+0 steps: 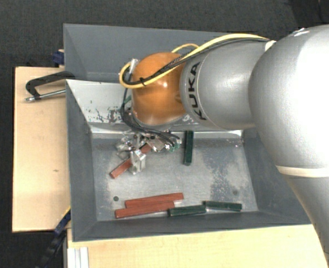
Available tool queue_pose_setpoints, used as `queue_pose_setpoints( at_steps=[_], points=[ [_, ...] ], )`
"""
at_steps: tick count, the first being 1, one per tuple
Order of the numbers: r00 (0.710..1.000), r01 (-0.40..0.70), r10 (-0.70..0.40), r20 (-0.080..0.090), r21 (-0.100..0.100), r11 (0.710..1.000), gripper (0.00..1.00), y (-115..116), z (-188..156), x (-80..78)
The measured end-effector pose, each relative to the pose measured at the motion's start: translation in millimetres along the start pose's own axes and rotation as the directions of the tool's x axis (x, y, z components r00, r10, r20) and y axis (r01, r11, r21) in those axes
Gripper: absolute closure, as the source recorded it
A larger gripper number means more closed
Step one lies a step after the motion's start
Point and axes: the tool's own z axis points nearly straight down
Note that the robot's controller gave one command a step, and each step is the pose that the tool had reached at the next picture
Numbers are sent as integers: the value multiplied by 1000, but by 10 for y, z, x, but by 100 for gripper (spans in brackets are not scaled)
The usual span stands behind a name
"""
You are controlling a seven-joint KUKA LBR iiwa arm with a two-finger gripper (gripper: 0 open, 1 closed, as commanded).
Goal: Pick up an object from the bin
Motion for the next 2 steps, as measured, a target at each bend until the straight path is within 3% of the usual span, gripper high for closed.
queue_pose_setpoints(
  at_steps=[1,2],
  points=[
    [1000,0,0,0,0,1000,100,0,0,0],
    [1000,-21,21,1,1,1000,100,90,-1464,99]
  ],
)
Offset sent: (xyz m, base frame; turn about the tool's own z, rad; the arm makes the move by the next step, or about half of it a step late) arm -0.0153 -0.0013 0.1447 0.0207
